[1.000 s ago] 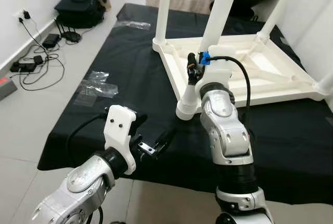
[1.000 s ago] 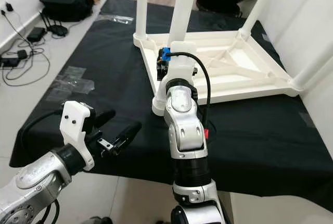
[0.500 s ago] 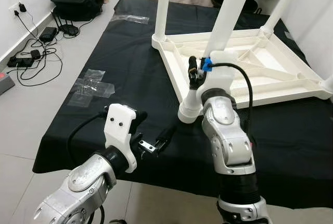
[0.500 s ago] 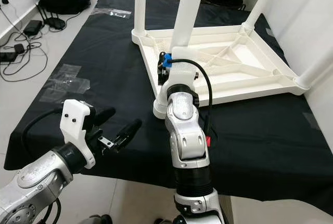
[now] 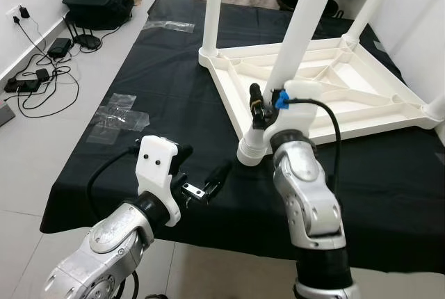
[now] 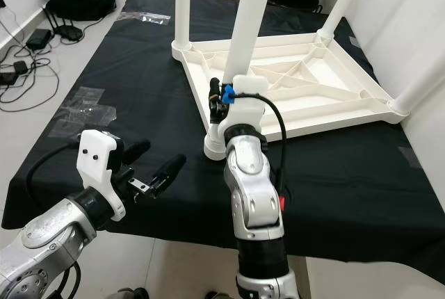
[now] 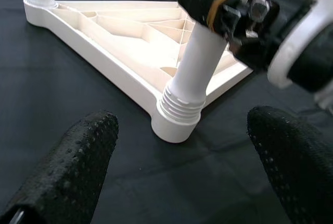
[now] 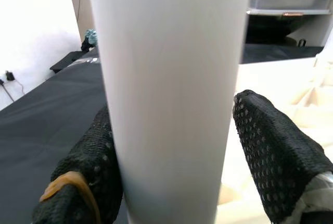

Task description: Building children table

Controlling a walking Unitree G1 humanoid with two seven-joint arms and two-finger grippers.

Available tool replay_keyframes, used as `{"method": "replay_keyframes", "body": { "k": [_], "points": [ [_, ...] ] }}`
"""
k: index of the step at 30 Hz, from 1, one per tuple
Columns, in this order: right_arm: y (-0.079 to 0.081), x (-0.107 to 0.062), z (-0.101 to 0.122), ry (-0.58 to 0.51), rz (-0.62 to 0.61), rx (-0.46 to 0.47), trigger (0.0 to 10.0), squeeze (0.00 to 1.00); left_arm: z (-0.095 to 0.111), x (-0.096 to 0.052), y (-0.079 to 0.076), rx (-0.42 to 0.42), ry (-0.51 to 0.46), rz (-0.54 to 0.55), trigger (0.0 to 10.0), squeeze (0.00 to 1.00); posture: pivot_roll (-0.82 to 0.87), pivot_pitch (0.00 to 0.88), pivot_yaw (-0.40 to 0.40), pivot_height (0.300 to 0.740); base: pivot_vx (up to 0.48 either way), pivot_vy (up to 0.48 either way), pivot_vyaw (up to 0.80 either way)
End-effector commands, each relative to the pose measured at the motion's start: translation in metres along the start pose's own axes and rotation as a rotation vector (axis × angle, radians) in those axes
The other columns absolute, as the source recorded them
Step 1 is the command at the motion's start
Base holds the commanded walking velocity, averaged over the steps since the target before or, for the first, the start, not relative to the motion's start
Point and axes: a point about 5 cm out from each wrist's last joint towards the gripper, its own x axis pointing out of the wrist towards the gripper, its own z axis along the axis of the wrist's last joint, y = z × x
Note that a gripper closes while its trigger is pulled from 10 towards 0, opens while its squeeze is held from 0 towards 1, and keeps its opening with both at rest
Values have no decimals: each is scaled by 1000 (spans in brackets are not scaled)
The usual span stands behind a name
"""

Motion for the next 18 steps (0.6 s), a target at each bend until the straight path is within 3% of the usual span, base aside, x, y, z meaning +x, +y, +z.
{"method": "replay_keyframes", "body": {
  "k": [1,12,18],
  "points": [
    [-3,-2,2,-16,-9,9,10000,0,-3,0,0,-3,10,8,10000,0,46,175,-119,740,0,0,0],
    [-11,-8,-10,7,-2,-8,10000,0,-1,1,4,9,-1,30,10000,0,45,176,-117,740,0,0,0],
    [-1,-9,-21,77,83,3,10000,0,0,1,4,11,-3,34,10000,0,45,178,-118,740,0,0,0]
  ]
}}
